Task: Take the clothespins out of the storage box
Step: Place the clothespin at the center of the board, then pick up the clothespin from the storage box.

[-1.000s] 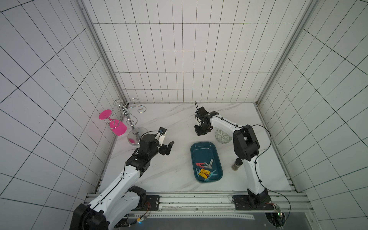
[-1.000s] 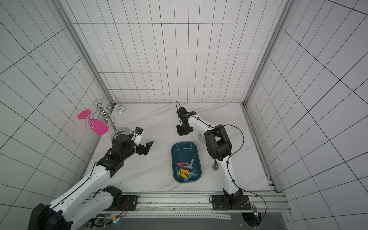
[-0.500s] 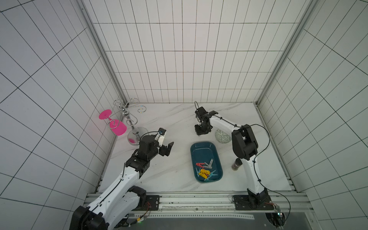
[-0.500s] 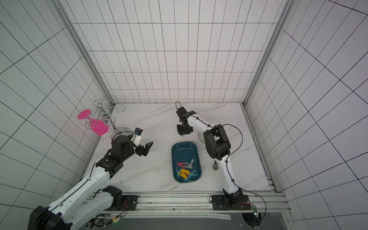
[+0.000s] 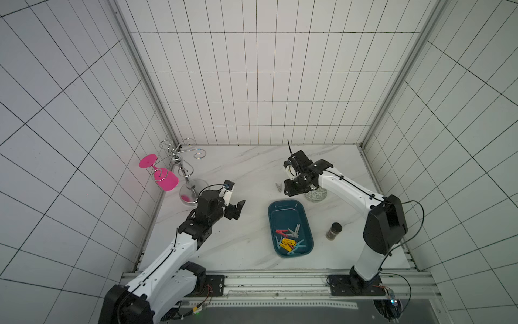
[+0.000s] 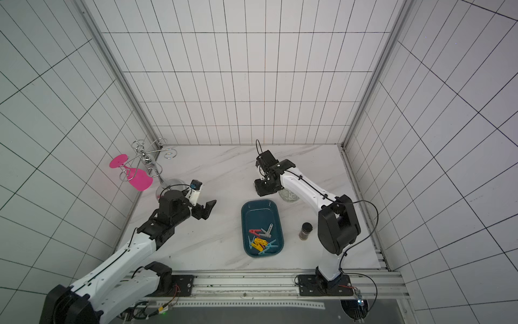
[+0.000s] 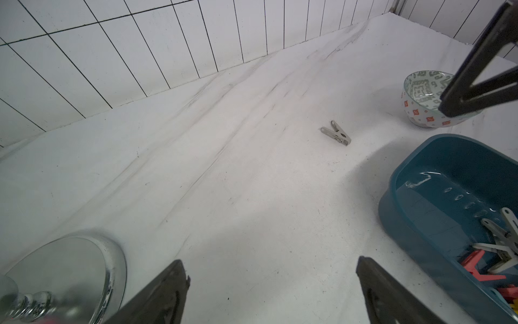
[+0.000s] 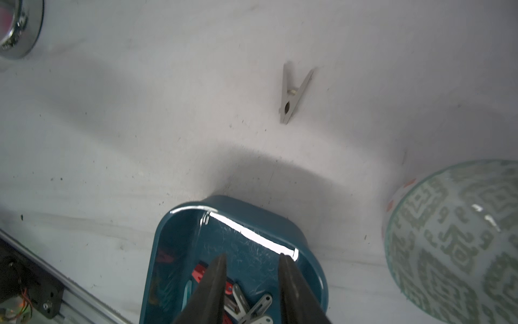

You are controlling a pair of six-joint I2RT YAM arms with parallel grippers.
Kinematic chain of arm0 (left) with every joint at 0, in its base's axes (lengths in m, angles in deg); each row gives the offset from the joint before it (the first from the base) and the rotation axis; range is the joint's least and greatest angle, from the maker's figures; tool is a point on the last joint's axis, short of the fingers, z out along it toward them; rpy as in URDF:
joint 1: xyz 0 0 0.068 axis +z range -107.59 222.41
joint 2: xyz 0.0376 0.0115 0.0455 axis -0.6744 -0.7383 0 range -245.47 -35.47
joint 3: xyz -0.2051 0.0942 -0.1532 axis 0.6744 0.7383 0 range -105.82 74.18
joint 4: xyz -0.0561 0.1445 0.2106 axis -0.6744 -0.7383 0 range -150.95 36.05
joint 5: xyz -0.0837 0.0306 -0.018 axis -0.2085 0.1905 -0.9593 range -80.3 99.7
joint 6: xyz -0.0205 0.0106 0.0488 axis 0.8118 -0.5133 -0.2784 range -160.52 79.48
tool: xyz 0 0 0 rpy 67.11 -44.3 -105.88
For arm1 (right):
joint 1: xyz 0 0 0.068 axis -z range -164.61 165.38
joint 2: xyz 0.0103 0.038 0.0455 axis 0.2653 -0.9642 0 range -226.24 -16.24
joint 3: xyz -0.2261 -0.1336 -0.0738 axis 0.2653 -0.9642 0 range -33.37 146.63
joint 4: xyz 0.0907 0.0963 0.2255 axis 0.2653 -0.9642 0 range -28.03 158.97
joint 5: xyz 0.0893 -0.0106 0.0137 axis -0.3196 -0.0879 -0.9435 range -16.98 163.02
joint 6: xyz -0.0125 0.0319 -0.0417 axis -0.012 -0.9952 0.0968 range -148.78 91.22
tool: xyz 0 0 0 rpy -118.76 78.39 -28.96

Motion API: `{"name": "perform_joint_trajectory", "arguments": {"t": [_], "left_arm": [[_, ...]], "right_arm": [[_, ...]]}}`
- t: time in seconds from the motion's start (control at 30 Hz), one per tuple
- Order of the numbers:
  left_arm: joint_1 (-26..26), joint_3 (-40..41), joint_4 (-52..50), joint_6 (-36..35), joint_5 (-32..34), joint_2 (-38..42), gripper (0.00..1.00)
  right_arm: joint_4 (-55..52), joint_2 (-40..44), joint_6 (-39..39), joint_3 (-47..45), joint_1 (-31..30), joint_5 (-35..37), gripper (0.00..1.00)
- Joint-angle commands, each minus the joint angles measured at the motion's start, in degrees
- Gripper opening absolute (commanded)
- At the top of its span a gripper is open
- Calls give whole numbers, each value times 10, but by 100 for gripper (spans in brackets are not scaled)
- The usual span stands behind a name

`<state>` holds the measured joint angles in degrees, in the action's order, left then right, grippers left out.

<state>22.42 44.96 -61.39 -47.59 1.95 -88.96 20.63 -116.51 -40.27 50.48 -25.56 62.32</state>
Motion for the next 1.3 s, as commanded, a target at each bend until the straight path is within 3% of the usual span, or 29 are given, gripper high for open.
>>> {"name": "perform_joint_trajectory", "arguments": {"t": [0.0,0.4,0.97,1.27], "left_arm": [[-1,0,15,0,-15,-11,95],[-1,-10,20,-2,-28,-35,95],[-1,-5,19,-5,-17,-34,95],[-1,0,15,-3,-9,-33,95]], "right_arm": [[-44,27,20,-40,-23,-2,35],[-94,53,-159,-121,-65,41,37],[-94,0,-160,-150,-81,44,44],[-80,-31,-145,-141,-81,45,43]]}}
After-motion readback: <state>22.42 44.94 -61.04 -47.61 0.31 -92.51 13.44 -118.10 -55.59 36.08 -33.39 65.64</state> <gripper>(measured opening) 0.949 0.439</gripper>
